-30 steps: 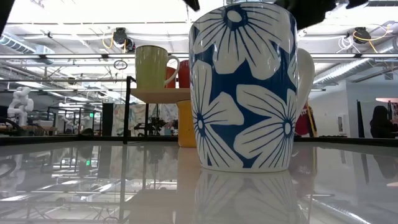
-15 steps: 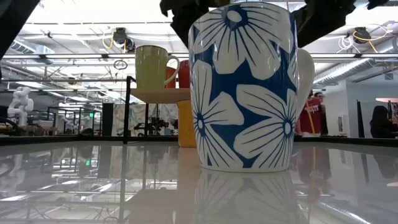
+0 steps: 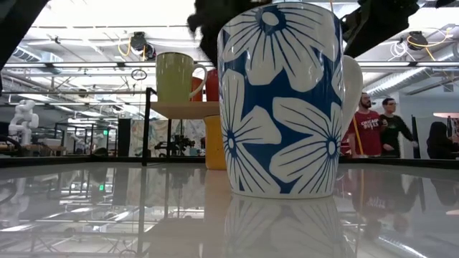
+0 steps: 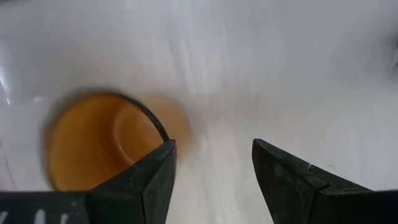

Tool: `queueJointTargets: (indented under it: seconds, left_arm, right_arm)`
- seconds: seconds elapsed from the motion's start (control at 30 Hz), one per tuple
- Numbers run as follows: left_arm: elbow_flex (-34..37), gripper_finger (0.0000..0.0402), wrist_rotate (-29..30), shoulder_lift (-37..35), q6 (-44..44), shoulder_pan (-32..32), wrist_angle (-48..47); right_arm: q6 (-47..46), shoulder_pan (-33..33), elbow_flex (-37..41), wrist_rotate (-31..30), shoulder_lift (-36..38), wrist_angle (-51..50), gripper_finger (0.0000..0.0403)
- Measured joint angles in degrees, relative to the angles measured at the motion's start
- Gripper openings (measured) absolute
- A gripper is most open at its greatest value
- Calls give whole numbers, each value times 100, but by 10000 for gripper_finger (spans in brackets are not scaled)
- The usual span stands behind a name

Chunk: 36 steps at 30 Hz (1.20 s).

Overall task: Place coffee mugs
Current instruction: Put the yellow mug on the shelf

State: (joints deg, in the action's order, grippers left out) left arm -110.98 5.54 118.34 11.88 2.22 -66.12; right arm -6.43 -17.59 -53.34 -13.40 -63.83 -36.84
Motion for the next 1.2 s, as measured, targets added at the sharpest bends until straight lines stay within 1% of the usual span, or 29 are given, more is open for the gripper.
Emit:
queueJointTargets:
  seconds: [0.2, 0.33, 0.43, 0.6, 0.77, 0.83, 0.9, 1.03, 1.2]
  left_arm:
    - [1033, 216, 52, -32, 0, -30, 584]
    - [1386, 216, 281, -33, 5, -28, 1023]
    - [1407, 216, 468, -33, 72, -28, 1066]
    - [1412, 216, 513, -136, 177, -33, 1084]
    - [1412, 216, 570, -534, 203, -45, 1108]
    - [1412, 216, 591, -678, 206, -106, 1253]
    - [1401, 216, 481, -715, 206, -219, 1459]
    - [1410, 216, -279, -607, 339, -467, 1549]
    - [1505, 216, -359, -417, 457, -655, 1603]
  right_arm:
    - [8, -107, 0, -21, 0, 11, 0]
    - [20, -107, 0, -115, 0, 11, 0]
    - [31, -107, 0, -256, 0, 11, 0]
    - [101, -107, 0, -320, 0, 17, 0]
    - [110, -107, 2, -322, 0, 21, 0]
    - [129, -107, 2, -322, 0, 20, 0]
    - [130, -107, 2, -322, 0, 22, 0]
    - [122, -105, 2, -322, 0, 46, 0]
    - [115, -105, 2, -316, 0, 64, 0]
